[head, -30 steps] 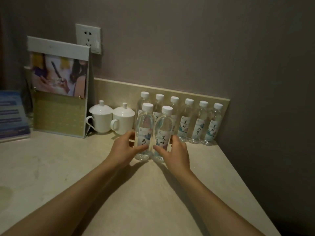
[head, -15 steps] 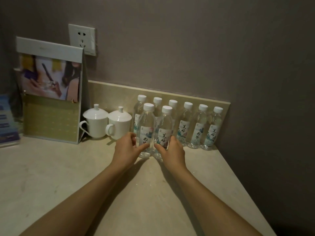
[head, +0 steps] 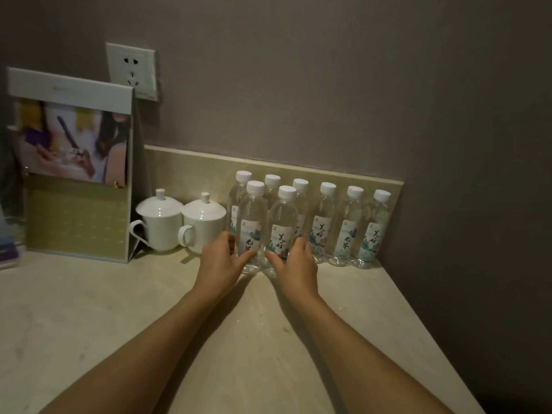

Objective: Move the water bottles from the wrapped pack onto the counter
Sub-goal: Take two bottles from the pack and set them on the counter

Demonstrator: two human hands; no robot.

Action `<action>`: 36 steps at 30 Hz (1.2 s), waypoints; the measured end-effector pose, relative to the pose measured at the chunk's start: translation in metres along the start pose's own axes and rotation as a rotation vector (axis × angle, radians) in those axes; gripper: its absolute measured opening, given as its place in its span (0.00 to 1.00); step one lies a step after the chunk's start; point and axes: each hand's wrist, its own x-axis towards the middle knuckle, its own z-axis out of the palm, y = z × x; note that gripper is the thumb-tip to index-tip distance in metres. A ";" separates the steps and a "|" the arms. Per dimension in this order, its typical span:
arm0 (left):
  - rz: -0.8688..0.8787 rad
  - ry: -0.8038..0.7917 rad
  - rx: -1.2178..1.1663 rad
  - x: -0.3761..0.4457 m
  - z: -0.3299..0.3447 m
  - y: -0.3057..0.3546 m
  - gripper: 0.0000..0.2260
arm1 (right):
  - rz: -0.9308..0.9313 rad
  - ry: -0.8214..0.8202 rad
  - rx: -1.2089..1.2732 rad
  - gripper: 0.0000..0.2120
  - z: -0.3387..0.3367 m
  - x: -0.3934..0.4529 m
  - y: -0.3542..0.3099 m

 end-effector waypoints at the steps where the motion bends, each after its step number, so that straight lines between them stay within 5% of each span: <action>1: 0.002 -0.003 -0.003 0.002 -0.001 -0.001 0.18 | 0.001 -0.002 -0.002 0.29 0.001 0.002 0.000; 36: -0.013 -0.062 -0.023 0.010 -0.001 0.000 0.15 | 0.004 -0.005 -0.088 0.26 0.002 0.007 -0.008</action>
